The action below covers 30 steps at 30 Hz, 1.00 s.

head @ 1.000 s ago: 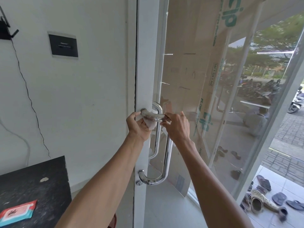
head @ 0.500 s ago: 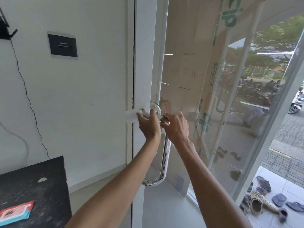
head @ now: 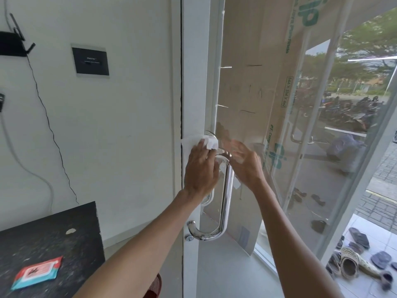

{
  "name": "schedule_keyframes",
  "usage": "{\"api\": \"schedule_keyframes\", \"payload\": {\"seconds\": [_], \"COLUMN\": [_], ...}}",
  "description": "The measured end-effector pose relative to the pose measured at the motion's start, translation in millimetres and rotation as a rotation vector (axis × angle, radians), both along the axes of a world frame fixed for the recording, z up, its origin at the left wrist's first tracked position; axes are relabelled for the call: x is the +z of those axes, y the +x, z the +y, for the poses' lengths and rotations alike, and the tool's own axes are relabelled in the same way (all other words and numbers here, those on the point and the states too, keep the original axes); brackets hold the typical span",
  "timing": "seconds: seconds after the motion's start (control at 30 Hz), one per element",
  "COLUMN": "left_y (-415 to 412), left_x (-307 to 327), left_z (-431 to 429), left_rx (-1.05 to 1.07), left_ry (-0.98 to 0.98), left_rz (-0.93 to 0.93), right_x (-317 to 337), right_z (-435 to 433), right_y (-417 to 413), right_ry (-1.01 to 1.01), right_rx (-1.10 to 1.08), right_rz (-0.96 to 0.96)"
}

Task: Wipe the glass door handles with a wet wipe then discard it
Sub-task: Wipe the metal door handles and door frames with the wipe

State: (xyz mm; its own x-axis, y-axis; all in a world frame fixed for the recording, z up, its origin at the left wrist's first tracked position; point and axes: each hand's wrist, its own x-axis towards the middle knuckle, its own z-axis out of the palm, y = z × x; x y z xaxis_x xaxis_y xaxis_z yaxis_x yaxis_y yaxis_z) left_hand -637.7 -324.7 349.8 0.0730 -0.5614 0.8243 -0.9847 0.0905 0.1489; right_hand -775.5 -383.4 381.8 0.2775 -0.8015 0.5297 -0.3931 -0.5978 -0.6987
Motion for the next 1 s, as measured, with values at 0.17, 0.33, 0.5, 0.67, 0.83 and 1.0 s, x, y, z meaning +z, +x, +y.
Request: {"api": "schedule_keyframes", "payload": {"seconds": [0.17, 0.33, 0.5, 0.67, 0.83, 1.0], "left_y": [-18, -19, -3, 20, 36, 46], "left_x": [-4, -7, -5, -5, 15, 25], "left_z": [-1, -3, -6, 0, -6, -12], "left_rx": [0.008, -0.048, -0.331, -0.284, -0.04, -0.026], "left_ry": [0.07, 0.099, 0.015, -0.268, -0.089, 0.055], "left_rz": [-0.332, -0.446, -0.32, 0.072, 0.167, 0.165], "right_x": [-8, -12, -5, 3, 10, -15], "right_z": [15, 16, 5, -9, -11, -22], "right_y": [-1, -9, -10, 2, 21, 13], "right_ry": [-0.131, -0.267, -0.176, -0.272, -0.385, -0.32], "right_rx": [0.064, 0.025, -0.006, -0.052, -0.063, -0.189], "right_rz": [-0.173, -0.128, -0.078, 0.121, 0.348, 0.262]}}
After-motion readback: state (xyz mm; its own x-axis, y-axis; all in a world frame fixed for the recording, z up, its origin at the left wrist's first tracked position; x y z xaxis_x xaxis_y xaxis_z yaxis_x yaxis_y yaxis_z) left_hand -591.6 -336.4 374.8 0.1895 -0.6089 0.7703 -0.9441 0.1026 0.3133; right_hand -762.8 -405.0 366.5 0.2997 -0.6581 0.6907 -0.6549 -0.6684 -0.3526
